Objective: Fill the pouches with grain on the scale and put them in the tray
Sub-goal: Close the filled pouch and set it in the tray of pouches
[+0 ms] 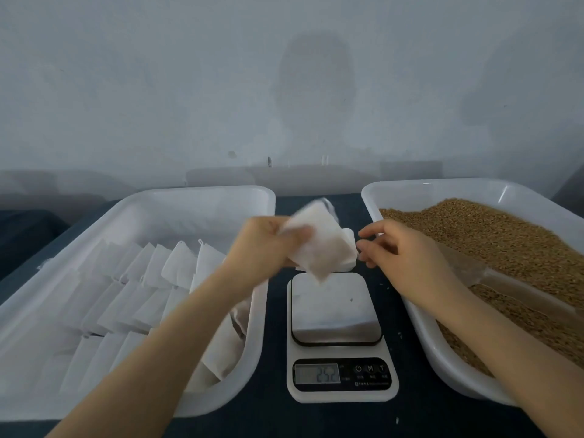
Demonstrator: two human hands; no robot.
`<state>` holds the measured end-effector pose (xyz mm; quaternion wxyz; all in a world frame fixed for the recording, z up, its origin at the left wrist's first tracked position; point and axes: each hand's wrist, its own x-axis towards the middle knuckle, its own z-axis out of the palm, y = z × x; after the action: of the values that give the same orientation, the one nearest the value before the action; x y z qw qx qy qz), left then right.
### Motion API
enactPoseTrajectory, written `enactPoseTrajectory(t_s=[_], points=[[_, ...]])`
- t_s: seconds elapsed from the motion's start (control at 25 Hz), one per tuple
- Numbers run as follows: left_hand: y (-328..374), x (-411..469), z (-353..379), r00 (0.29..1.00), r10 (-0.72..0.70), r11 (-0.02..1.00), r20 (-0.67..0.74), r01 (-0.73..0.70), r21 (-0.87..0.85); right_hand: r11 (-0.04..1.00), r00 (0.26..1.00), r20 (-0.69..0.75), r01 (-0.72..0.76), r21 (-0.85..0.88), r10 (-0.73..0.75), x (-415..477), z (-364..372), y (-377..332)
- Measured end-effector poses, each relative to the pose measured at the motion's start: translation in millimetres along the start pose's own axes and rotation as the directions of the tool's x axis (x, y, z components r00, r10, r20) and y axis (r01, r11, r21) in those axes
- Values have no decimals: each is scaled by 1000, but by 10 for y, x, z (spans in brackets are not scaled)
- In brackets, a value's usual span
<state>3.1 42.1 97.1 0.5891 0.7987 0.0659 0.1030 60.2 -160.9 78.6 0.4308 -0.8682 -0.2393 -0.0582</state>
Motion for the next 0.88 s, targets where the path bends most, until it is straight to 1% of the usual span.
enactPoseTrajectory(t_s=[0.04,0.12,0.2,0.24,0.32,0.36,0.44,0.48,0.52,0.6,0.64,0.72,0.76,0.8,0.84,0.88], points=[[36,53,-123,993,-8,997,-120,-1,-76,1000,999,-28,-24,20,25,12,-8,13],[61,179,-412,946,-27,992,-322,-14,-124,998,998,-46,-52,30,53,23,-8,37],[24,294,-632,893,-69,996,-444,34,-88,999,998,-41,-48,21,49,19,4,33],[-40,340,-693,877,-93,996,-471,73,-60,999,998,-42,-42,17,43,17,6,26],[-207,388,-724,869,-156,982,-469,186,18,999,998,-48,-35,9,35,13,-3,19],[-308,393,-720,870,-183,962,-458,255,101,999,998,-49,-35,5,35,12,-10,19],[-514,363,-716,882,-219,865,-418,373,335,999,998,-47,-43,5,43,7,-17,20],[-587,342,-709,892,-243,813,-382,402,421,999,998,-46,-46,6,46,5,-21,21],[-628,324,-695,898,-282,779,-337,419,466,999,998,-46,-48,5,48,7,-19,21],[-649,311,-680,901,-347,752,-261,434,496,998,998,-42,-54,-6,54,11,-15,16],[-634,323,-684,900,-359,744,-247,435,506,998,998,-42,-56,-9,56,10,-16,14],[-567,356,-701,893,-364,718,-265,450,531,998,997,-50,-60,-2,60,7,-22,13],[-525,371,-708,888,-361,681,-285,460,571,998,996,-61,-63,3,63,7,-30,14],[-484,384,-708,888,-333,609,-316,459,647,998,995,-77,-66,6,67,7,-40,15],[-435,393,-689,896,-267,520,-354,443,730,997,993,-95,-73,7,73,10,-50,16],[-377,403,-644,914,-150,443,-378,404,800,997,990,-115,-82,10,82,15,-60,20]])
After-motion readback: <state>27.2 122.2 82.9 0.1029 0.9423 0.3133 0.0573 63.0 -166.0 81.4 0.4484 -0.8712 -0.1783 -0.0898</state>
